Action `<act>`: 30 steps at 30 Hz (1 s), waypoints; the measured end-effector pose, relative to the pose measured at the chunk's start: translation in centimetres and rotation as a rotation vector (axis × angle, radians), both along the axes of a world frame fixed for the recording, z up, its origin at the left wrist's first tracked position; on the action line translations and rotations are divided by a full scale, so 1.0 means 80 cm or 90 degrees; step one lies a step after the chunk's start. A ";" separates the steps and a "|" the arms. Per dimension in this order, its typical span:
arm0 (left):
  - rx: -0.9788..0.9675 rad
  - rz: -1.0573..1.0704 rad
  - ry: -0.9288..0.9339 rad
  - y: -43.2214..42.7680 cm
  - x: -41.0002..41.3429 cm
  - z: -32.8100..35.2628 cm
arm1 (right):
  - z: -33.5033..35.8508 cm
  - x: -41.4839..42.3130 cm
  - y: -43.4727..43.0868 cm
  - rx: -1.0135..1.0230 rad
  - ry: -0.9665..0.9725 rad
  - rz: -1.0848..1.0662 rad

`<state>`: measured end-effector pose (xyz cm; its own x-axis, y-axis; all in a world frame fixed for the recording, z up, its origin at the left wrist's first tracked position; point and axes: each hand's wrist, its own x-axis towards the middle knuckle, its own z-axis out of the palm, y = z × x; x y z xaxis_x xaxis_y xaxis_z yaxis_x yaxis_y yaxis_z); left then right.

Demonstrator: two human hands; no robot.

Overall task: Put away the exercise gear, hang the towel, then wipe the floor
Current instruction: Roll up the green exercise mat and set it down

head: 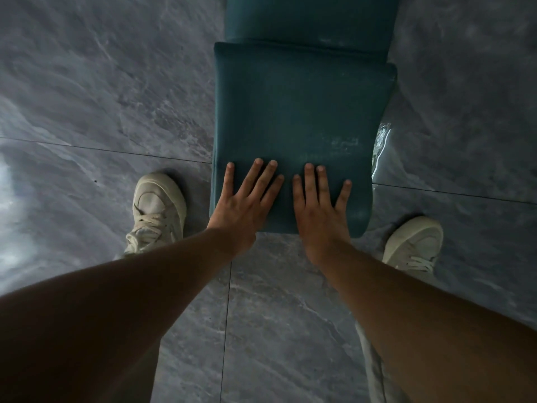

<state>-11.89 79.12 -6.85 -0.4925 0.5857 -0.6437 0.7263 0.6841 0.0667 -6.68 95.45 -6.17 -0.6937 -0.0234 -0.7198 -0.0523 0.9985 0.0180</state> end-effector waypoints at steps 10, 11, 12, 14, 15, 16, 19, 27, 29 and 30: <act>0.047 0.049 0.007 -0.008 0.030 0.019 | 0.006 -0.022 0.016 -0.034 -0.027 0.024; 0.048 0.051 0.008 -0.005 0.027 0.022 | 0.010 -0.025 0.018 -0.036 -0.035 0.031; 0.046 0.050 0.007 -0.004 0.024 0.024 | 0.013 -0.027 0.021 -0.041 -0.043 0.036; 0.045 0.050 0.009 -0.003 0.020 0.030 | 0.021 -0.032 0.025 -0.051 -0.054 0.047; 0.049 0.055 0.013 -0.003 0.017 0.033 | 0.026 -0.035 0.026 -0.053 -0.058 0.054; 0.053 0.060 0.017 -0.005 0.013 0.035 | 0.031 -0.040 0.027 -0.054 -0.062 0.060; 0.040 0.058 0.011 -0.009 0.002 0.040 | 0.045 -0.050 0.028 -0.068 -0.066 0.071; 0.069 0.054 -0.054 -0.005 -0.016 0.068 | 0.094 -0.009 0.018 -0.060 0.081 0.072; 0.076 0.059 -0.084 -0.004 -0.027 0.080 | 0.102 -0.002 0.020 -0.072 0.117 0.075; 0.082 0.059 -0.096 -0.004 -0.034 0.087 | 0.106 -0.005 0.023 -0.068 0.118 0.078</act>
